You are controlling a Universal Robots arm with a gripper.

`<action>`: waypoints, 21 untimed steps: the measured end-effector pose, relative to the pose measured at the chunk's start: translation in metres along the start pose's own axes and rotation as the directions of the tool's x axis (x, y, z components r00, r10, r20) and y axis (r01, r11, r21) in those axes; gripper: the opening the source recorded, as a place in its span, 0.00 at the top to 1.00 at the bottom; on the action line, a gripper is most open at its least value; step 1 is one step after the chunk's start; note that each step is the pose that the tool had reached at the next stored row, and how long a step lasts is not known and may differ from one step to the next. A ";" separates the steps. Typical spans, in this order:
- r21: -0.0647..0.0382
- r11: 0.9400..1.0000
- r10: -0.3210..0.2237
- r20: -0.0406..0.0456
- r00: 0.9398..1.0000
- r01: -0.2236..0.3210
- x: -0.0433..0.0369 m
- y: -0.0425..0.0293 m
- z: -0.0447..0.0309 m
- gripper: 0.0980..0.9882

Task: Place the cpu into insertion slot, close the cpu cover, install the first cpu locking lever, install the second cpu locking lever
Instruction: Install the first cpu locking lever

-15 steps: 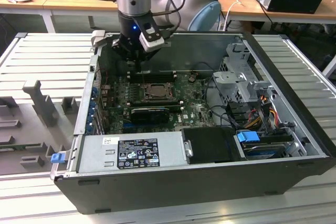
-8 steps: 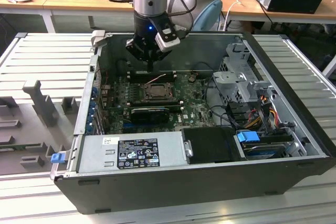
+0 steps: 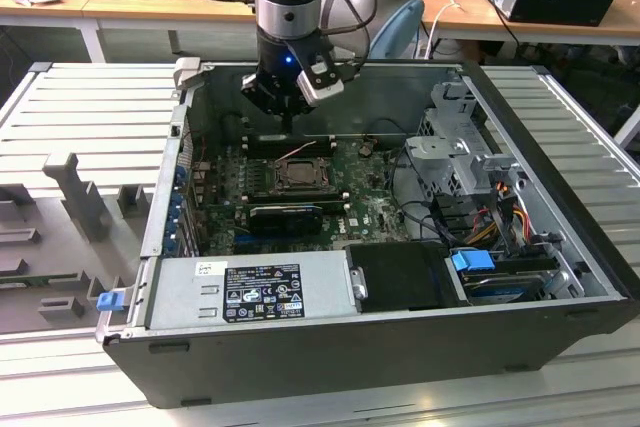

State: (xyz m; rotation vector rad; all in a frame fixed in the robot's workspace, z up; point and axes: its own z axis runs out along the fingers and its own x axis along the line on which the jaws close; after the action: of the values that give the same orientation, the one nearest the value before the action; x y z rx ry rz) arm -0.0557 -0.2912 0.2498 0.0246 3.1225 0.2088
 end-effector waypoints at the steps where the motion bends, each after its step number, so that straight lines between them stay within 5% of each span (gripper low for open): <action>1: 0.002 1.000 -0.025 -0.003 1.000 0.025 -0.0011 -0.0004 0.0026 0.99; 21: 0.010 0.999 -0.034 -0.004 0.999 0.034 -0.0277 -0.0047 0.0260 0.99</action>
State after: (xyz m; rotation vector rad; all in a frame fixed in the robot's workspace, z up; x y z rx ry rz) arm -0.0277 -0.2928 0.2237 -0.0291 3.1247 0.1934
